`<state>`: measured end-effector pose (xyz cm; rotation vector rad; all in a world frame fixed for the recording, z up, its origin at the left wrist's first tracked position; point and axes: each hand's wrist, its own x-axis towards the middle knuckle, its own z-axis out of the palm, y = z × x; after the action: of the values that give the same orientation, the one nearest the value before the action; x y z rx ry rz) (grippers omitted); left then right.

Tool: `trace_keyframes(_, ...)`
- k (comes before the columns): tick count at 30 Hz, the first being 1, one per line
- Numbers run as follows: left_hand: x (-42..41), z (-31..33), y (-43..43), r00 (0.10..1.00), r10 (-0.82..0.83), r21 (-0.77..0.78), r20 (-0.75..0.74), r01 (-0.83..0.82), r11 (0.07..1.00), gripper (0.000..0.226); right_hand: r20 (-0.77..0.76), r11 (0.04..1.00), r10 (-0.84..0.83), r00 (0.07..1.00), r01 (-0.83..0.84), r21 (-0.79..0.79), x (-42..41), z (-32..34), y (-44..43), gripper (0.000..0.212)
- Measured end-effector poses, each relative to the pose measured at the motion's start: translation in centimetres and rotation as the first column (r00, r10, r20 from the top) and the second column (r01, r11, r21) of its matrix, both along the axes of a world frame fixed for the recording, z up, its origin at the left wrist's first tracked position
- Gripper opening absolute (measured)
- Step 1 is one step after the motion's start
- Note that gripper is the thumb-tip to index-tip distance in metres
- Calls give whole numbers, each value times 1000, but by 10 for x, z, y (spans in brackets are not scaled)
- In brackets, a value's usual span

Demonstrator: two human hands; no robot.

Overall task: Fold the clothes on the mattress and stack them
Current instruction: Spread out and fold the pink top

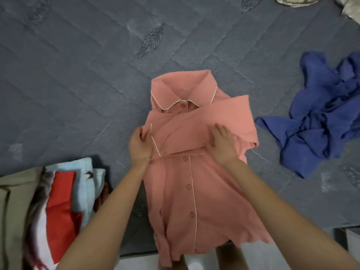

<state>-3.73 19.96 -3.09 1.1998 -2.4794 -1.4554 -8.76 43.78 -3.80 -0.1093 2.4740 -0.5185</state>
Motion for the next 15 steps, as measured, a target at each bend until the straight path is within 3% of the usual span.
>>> trace_keyframes(3,4,-10,-16,990,-128,-79,59,132,988,31,-15,997,-15,1000,16,77,9,-2,1,63)
trace_keyframes(5,4,-7,-18,989,-131,99,69,124,987,29,3,995,-5,1000,5,99,13,-4,3,63)
trace_keyframes(7,5,-7,-18,989,-112,224,99,87,971,10,27,995,2,1000,-5,103,15,-4,4,64)
trace_keyframes(15,2,-7,-29,996,-6,24,-91,8,1000,13,-26,990,-97,995,99,105,33,9,-2,60)
